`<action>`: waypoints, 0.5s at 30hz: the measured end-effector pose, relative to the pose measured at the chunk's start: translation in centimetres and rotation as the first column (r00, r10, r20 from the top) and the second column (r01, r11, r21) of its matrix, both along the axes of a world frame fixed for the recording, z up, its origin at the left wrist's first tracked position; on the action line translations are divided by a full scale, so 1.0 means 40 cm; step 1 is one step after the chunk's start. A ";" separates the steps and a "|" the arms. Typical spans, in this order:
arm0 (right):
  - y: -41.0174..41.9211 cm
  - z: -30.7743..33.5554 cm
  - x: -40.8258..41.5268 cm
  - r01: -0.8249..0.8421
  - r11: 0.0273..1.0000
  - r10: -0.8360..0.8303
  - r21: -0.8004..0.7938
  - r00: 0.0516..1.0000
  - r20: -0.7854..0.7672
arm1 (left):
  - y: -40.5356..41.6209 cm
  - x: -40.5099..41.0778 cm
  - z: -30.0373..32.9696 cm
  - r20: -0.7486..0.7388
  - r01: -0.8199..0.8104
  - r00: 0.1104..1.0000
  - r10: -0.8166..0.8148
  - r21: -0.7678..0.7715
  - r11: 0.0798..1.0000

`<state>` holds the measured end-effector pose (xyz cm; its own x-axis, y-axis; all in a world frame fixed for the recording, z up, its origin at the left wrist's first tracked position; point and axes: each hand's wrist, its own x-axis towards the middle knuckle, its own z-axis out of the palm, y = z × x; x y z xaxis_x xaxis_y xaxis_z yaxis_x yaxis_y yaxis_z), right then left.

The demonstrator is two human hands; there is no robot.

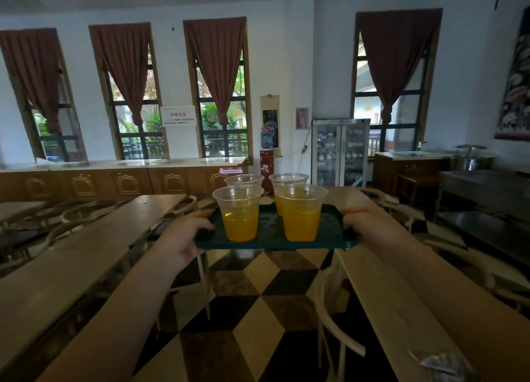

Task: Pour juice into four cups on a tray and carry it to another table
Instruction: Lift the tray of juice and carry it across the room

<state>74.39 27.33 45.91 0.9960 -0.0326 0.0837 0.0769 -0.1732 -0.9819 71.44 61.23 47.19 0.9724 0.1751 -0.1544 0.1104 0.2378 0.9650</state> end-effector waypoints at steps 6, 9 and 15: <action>0.100 0.001 0.258 0.040 0.999 -0.042 -0.032 0.997 -0.065 | 0.117 0.315 0.010 0.034 0.062 0.997 -0.064 0.051 0.997; 0.142 -0.003 0.367 0.063 0.997 -0.066 -0.043 0.994 -0.087 | 0.147 0.436 0.012 0.066 0.067 0.995 -0.071 0.066 0.996; 0.182 -0.014 0.598 0.088 0.995 -0.092 -0.049 0.991 -0.093 | 0.200 0.682 -0.024 0.022 0.044 0.999 -0.044 0.035 0.998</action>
